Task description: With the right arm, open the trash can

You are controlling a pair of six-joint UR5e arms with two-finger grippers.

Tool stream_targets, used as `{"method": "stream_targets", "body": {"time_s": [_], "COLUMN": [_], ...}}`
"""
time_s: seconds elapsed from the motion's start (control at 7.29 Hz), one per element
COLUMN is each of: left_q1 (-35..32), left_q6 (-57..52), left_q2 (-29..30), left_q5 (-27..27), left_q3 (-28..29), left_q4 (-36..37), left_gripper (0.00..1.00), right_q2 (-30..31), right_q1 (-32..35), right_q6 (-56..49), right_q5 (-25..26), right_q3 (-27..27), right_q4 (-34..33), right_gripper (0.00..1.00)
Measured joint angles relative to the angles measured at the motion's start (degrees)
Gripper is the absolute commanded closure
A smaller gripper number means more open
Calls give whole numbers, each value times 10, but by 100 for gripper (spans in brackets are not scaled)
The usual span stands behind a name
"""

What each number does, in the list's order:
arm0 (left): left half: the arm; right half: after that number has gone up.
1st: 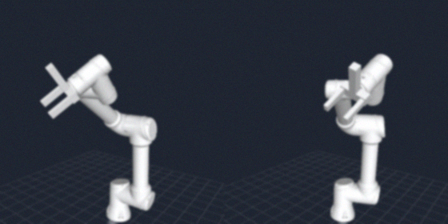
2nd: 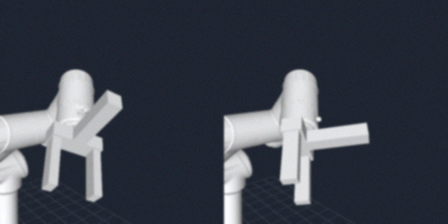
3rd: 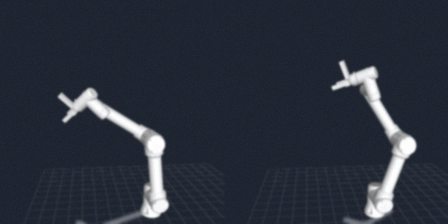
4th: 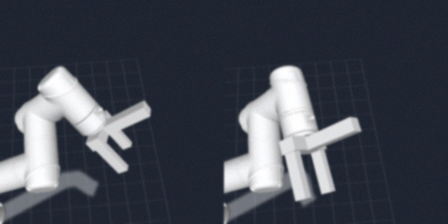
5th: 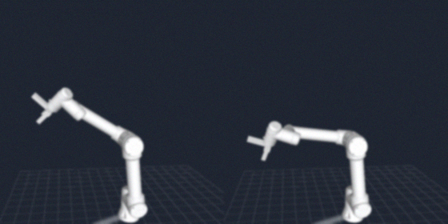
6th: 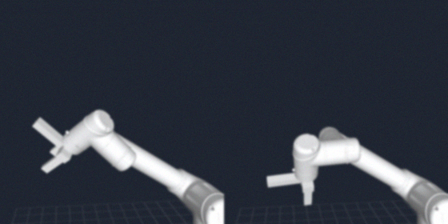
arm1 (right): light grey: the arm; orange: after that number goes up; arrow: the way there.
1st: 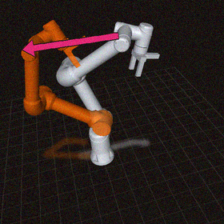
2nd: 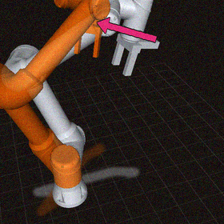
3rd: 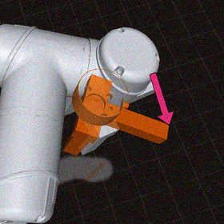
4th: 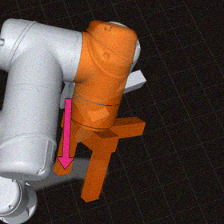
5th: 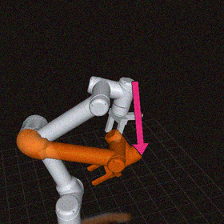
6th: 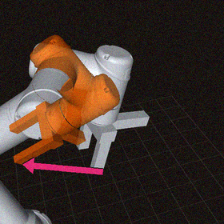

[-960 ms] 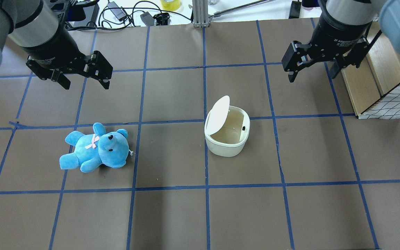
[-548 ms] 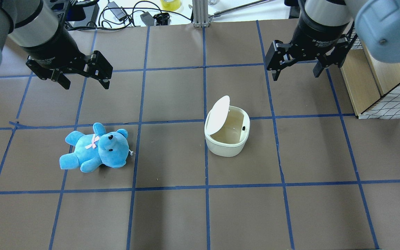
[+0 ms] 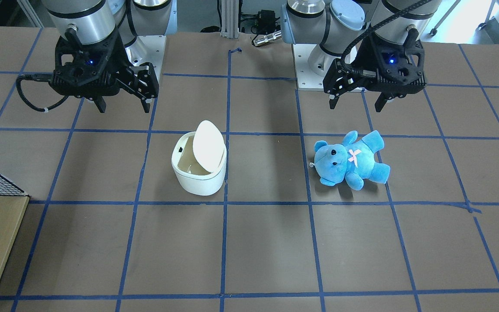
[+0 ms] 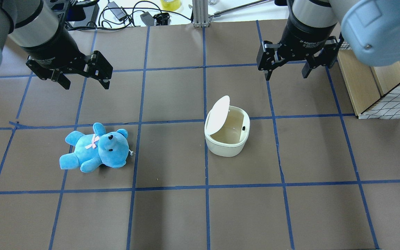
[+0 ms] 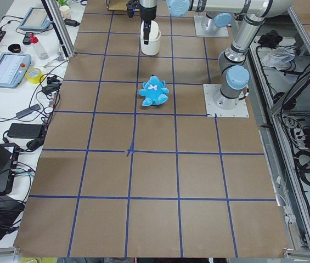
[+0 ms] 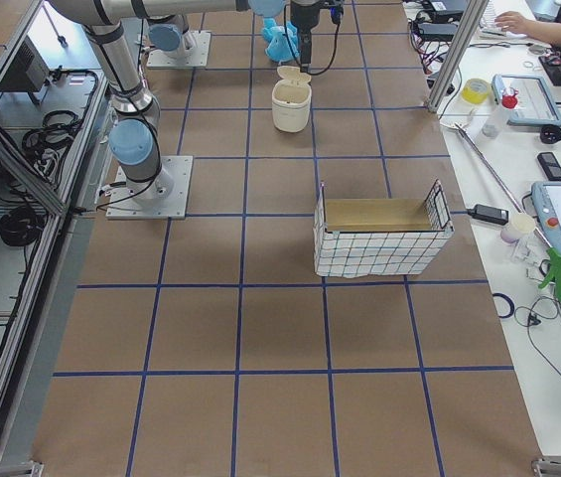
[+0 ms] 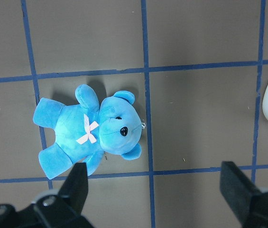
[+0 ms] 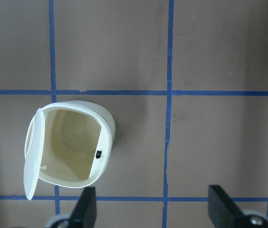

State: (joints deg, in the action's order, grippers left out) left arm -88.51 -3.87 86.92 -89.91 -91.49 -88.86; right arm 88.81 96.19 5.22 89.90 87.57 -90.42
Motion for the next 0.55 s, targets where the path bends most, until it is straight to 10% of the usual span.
{"method": "stream_targets", "body": {"time_s": [0.55], "left_q1": [0], "left_q6": [0], "left_q2": [0], "left_q5": [0], "left_q3": [0], "left_q4": [0], "left_gripper": [0], "right_q2": [-5], "right_q1": [6], "right_q6": [3], "right_q5": [4], "right_q3": [-3], "right_q4": [0], "right_gripper": [0]}}
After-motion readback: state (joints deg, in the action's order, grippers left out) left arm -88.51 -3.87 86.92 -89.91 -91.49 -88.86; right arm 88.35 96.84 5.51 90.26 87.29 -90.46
